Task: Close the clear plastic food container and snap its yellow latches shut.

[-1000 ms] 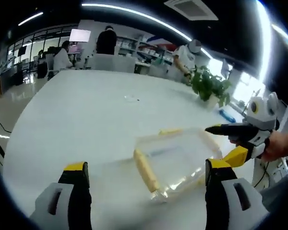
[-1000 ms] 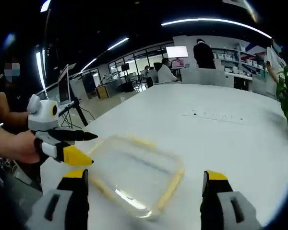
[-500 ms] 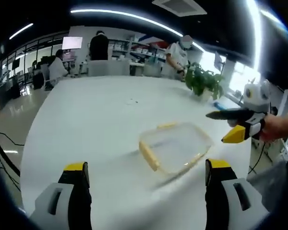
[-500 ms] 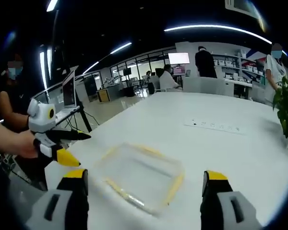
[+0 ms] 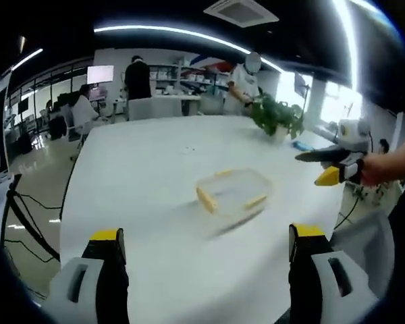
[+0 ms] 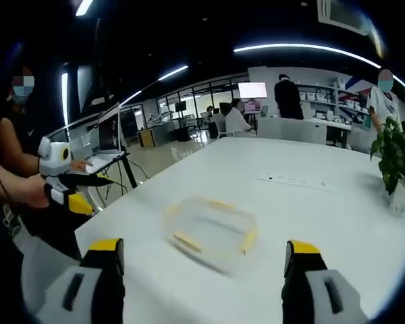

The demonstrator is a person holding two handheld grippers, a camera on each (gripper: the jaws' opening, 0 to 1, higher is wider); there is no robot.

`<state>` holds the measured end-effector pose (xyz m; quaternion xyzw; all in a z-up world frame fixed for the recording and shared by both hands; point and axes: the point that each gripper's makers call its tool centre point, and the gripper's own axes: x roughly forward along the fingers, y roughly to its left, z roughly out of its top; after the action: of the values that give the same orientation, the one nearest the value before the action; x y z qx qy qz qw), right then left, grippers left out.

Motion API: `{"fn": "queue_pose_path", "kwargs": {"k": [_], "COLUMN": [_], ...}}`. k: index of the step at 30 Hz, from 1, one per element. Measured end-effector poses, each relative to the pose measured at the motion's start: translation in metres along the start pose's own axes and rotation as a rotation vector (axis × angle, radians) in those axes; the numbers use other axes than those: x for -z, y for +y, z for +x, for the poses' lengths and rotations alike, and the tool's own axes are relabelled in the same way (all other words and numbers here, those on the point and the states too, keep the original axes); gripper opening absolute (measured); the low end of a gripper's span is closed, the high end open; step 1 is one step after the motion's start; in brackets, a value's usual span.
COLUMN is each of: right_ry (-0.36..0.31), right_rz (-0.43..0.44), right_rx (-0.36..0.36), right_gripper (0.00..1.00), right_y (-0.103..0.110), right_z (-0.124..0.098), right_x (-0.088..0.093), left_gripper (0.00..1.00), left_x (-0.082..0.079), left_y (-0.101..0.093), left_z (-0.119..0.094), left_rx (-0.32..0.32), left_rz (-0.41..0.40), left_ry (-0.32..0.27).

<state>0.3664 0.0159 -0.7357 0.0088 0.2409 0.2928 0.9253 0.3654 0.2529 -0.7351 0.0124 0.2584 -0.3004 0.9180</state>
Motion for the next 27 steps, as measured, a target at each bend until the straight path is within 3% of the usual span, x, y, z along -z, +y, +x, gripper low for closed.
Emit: {"fn": "queue_pose_path", "kwargs": {"k": [13, 27], "right_ry": [-0.007, 0.028], "right_rz": [-0.051, -0.131], "right_rx": [0.059, 0.062], "right_gripper": [1.00, 1.00], "right_y": [0.006, 0.014], "right_z": [-0.055, -0.077], "right_x": [0.025, 0.055], "left_gripper": [0.99, 0.99], "left_x": [0.021, 0.040], "left_y": [-0.017, -0.011], "left_z": [-0.052, -0.078], "left_rx": [-0.020, -0.065], "left_rz": [0.031, 0.028], "left_ry": [-0.020, -0.022]}}
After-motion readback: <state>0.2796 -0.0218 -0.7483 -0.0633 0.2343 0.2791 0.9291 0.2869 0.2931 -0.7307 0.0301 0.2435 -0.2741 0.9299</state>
